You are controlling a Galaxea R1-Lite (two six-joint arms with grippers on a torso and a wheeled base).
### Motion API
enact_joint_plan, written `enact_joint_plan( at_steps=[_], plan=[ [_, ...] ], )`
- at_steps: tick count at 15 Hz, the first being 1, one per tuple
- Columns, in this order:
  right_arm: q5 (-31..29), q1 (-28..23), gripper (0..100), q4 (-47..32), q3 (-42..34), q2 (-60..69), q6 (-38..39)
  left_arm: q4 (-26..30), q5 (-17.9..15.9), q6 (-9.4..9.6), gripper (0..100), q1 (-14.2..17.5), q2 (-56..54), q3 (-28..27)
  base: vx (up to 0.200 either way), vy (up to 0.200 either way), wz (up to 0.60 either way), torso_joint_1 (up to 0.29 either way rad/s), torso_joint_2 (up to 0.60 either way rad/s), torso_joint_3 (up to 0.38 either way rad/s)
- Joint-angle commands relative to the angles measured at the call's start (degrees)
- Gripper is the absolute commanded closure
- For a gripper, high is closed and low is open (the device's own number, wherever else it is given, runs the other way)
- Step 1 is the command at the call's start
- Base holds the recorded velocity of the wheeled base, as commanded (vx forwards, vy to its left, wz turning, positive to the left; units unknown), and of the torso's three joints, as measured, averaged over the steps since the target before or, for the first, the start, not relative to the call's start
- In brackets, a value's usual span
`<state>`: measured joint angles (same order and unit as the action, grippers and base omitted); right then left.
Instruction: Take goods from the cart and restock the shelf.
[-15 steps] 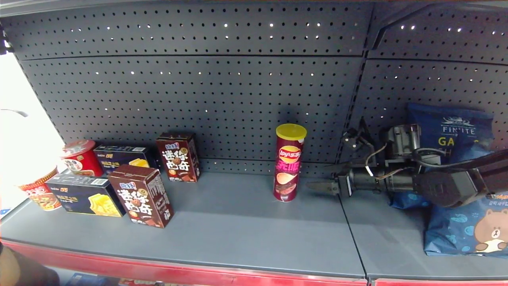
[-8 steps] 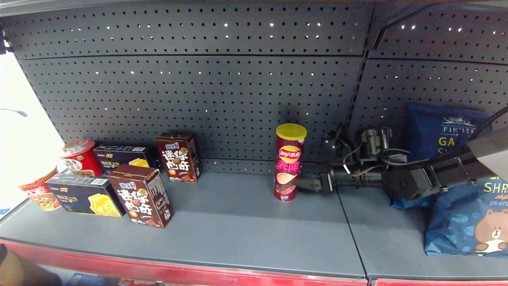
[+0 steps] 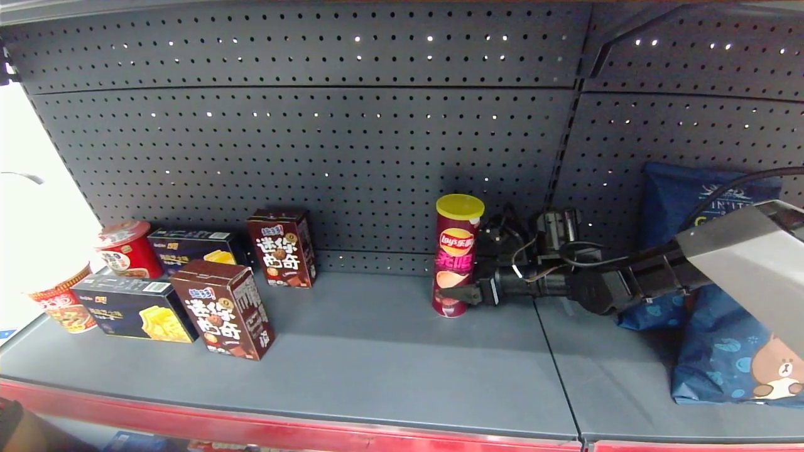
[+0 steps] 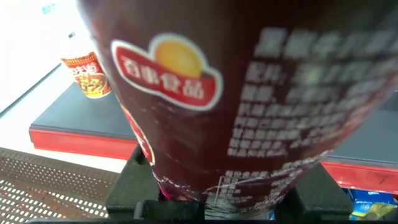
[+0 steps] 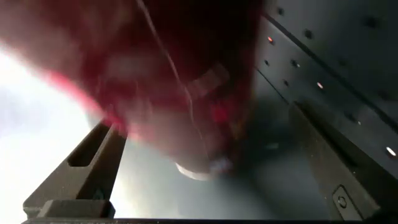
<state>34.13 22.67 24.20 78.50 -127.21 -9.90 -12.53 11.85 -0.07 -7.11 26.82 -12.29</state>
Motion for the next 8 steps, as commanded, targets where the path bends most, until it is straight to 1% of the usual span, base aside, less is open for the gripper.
enact_joint_plan(
  at_steps=[1,4,6,7,8],
  plan=[
    [-0.03,0.97,0,-0.12,2.8,-2.78,0.32,-0.04,0.02,-0.01,100,-0.01,-0.1,0.33,0.0,0.0,0.0,0.0,0.0,0.0],
    [-0.3,2.11,0,0.06,6.23,-4.63,2.96,-0.04,0.02,-0.01,100,-0.01,-0.8,1.48,0.0,0.0,0.0,0.0,0.0,0.0],
    [-0.21,2.2,0,0.24,6.58,-4.89,2.96,-0.04,0.02,-0.01,100,-0.01,-0.98,1.65,0.0,0.0,0.0,0.0,0.0,0.0],
    [-0.03,2.11,100,0.41,6.5,-4.98,2.69,-0.04,0.02,-0.01,100,-0.01,-1.07,1.83,0.0,0.0,0.0,0.0,0.0,0.0],
    [-0.03,2.11,100,0.5,6.5,-4.89,2.78,-0.04,0.02,-0.01,100,-0.01,-1.07,1.92,0.0,0.0,0.0,0.0,0.0,0.0]
  ],
)
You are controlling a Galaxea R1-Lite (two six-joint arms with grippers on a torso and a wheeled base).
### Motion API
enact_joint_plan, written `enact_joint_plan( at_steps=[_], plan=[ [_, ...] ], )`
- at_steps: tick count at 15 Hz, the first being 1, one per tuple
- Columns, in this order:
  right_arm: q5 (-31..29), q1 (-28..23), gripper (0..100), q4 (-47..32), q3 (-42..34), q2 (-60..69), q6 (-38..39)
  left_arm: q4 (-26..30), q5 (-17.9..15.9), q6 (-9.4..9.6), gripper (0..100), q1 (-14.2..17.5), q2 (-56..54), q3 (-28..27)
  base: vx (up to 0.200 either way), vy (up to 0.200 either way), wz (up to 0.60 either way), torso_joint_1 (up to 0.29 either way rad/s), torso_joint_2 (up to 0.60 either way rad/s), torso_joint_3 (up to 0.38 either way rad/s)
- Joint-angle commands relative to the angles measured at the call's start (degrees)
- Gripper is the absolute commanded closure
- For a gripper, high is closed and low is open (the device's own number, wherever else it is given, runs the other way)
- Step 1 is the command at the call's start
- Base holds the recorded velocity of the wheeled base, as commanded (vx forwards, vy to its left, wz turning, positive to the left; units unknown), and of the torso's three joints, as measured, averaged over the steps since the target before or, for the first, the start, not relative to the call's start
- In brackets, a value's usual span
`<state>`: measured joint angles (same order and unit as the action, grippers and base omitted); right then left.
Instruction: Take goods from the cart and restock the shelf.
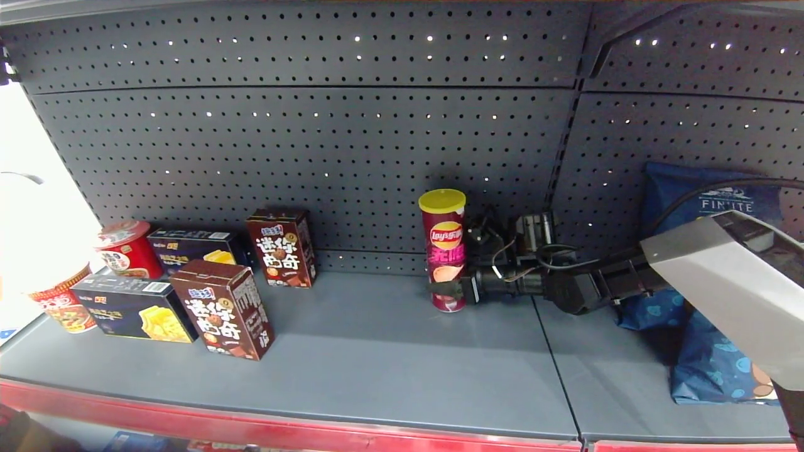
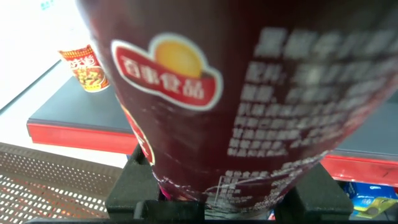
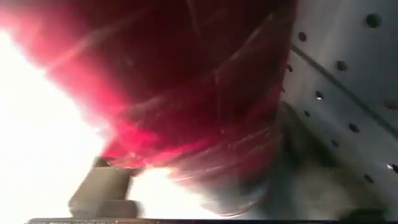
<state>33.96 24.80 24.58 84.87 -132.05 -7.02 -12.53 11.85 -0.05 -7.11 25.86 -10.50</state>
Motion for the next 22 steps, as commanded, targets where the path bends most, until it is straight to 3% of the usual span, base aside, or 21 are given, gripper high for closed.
enact_joint_plan(
  at_steps=[1,5,7,12,15,17,22],
  plan=[
    [-0.39,-0.01,100,0.12,-0.23,0.12,0.17,-0.04,0.1,-0.04,100,-0.01,-0.19,0.39,0.0,0.0,0.0,0.0,0.0,0.0],
    [-2.15,0.34,100,0.21,-3.4,3.64,0.08,-0.04,0.1,0.05,100,-0.01,-0.54,1.0,0.0,0.0,0.0,0.0,0.0,0.0],
    [-8.65,1.75,100,0.47,-7.09,7.51,-0.01,-0.12,0.1,0.05,100,-0.01,-0.63,2.23,0.0,0.0,0.0,0.0,0.0,0.0],
    [-16.47,4.56,100,13.39,-25.81,19.02,3.68,-0.04,0.1,0.05,100,-0.01,-2.57,2.23,0.0,0.0,0.0,0.0,0.0,0.0],
    [-17.53,6.93,100,17.79,-35.21,26.23,9.13,1.19,0.1,0.05,100,-0.01,-2.83,2.32,0.0,0.0,0.0,0.0,0.0,0.0],
    [-19.81,9.48,100,21.83,-44.09,32.47,10.8,3.83,-0.07,0.05,100,-0.1,-4.76,1.88,0.0,0.0,0.0,0.0,0.0,0.0],
    [-23.33,12.12,100,29.56,-57.19,37.83,12.91,11.04,0.19,0.31,100,-0.01,-10.21,-0.31,0.0,0.0,0.0,0.0,0.0,0.0]
  ],
)
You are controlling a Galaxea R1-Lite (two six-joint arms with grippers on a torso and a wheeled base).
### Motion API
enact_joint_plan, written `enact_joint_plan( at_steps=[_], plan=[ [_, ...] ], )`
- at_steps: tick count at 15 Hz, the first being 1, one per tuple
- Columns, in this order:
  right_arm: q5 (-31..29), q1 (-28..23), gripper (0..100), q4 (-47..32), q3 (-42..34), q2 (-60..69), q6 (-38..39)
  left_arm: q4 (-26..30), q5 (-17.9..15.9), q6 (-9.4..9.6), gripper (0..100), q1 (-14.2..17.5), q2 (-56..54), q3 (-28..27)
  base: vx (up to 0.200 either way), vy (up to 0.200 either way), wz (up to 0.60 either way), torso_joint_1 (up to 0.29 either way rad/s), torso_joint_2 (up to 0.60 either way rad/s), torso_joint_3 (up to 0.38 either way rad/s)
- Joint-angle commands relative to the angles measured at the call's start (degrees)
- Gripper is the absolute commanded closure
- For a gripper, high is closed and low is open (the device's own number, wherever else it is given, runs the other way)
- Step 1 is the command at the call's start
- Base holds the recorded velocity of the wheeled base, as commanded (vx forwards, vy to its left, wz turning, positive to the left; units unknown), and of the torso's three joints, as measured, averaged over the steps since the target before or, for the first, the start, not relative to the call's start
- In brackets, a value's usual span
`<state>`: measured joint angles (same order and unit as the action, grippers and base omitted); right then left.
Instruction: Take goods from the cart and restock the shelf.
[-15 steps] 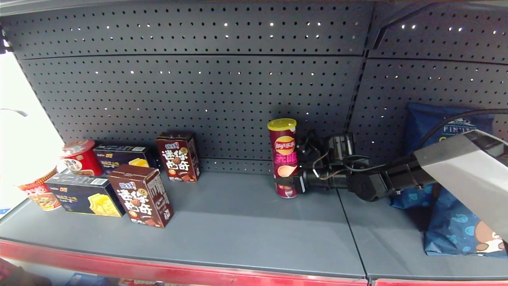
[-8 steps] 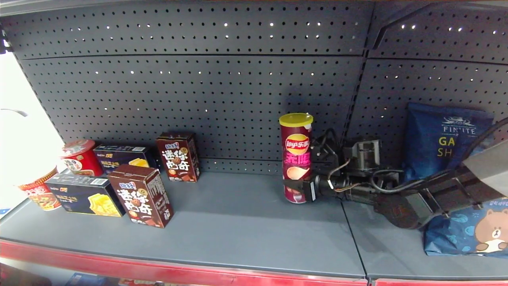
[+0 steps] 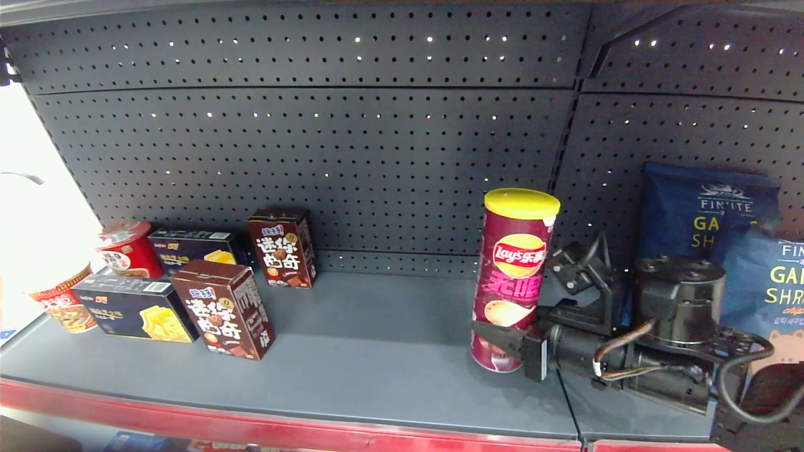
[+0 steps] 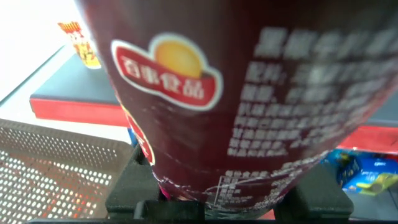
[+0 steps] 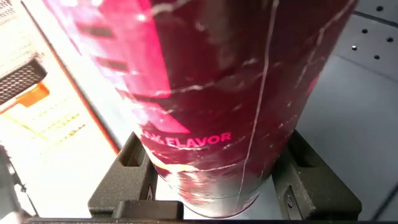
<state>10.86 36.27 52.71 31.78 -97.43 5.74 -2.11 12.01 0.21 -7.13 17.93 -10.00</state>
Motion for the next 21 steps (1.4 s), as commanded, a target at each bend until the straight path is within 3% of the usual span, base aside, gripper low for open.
enact_joint_plan(
  at_steps=[1,4,11,21],
  plan=[
    [-0.23,0.65,100,4.07,-6.64,3.12,0.06,1.58,0.03,0.06,100,0.01,-2.82,-1.34,0.0,0.0,0.0,0.0,0.0,0.0],
    [-0.23,0.56,100,10.31,-11.65,1.27,0.15,2.55,0.12,0.06,100,0.19,-3.52,-2.66,0.0,0.0,0.0,0.0,0.0,0.0],
    [-0.49,1.09,100,19.71,-12.01,-8.48,-0.12,2.64,0.38,0.06,100,0.19,-4.13,-2.84,0.0,0.0,0.0,0.0,0.0,0.0],
    [-1.55,3.11,100,24.46,-12.09,-13.31,-0.47,2.72,0.47,0.06,100,0.19,-5.54,-2.22,0.0,0.0,0.0,0.0,0.0,0.0]
  ],
)
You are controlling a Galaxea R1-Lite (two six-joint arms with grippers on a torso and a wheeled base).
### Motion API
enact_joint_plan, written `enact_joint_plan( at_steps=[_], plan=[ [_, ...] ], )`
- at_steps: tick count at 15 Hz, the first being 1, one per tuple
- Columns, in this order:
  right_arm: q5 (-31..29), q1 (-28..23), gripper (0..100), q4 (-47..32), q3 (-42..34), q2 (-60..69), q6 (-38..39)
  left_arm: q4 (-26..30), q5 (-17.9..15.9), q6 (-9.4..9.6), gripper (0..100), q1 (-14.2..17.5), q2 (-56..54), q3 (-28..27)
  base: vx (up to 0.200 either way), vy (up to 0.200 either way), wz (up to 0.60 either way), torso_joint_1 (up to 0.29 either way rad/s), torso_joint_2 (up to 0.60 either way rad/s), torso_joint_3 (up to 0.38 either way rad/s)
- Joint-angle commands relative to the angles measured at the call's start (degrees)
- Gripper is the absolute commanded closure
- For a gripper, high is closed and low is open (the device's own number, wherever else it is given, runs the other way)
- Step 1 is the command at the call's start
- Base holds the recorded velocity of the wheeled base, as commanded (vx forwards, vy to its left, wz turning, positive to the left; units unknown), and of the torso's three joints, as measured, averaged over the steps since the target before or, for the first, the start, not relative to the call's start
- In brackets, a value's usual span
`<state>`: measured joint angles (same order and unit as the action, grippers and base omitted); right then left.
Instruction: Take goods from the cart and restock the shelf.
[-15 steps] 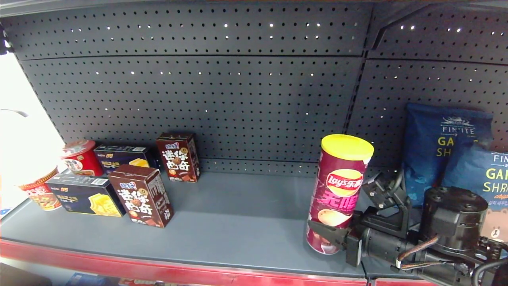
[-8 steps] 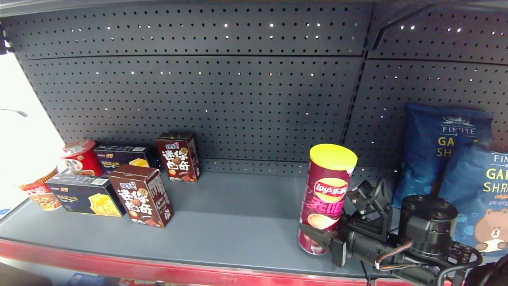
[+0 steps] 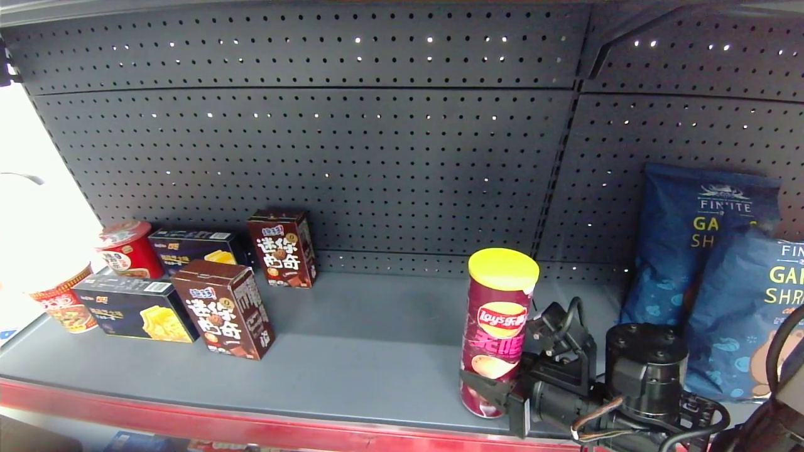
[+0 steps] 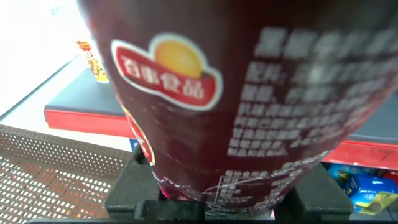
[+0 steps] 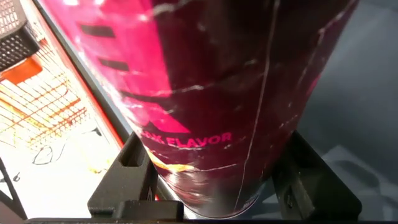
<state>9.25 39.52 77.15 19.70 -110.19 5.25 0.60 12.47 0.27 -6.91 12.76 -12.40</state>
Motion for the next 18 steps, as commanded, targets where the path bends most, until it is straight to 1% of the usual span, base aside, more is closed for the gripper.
enact_joint_plan(
  at_steps=[1,7,11,13,14,16,18],
  plan=[
    [0.06,-0.23,100,0.01,-0.1,-0.64,0.02,0.02,0.01,0.0,100,-0.03,-0.55,0.27,0.0,0.0,0.0,0.0,0.0,0.0],
    [0.15,-1.11,100,0.19,0.08,-2.22,-0.07,0.02,0.01,-0.09,100,-0.03,-0.9,0.27,0.0,0.0,0.0,0.0,0.0,0.0],
    [0.15,-2.34,100,3.88,0.08,-5.12,-0.24,0.02,0.01,-0.09,100,-0.03,-1.6,0.53,0.0,0.0,0.0,0.0,0.0,0.0],
    [0.15,-2.26,100,4.14,-0.36,-5.3,-0.33,0.02,0.01,-0.09,100,-0.03,-1.69,0.53,0.0,0.0,0.0,0.0,0.0,0.0],
    [0.15,-2.26,0,4.32,-0.54,-5.3,-0.42,0.02,0.01,-0.09,100,-0.03,-1.69,0.53,0.0,0.0,0.0,0.0,0.0,0.0],
    [0.15,-1.99,0,5.29,-1.42,-4.77,-0.51,0.02,0.01,-0.09,100,-0.03,-2.04,0.62,0.0,0.0,0.0,0.0,0.0,0.0],
    [0.15,-1.9,0,5.38,-4.67,-2.49,-0.6,0.02,0.01,-0.18,100,-0.03,-2.13,0.62,0.0,0.0,0.0,0.0,0.0,0.0]
  ],
)
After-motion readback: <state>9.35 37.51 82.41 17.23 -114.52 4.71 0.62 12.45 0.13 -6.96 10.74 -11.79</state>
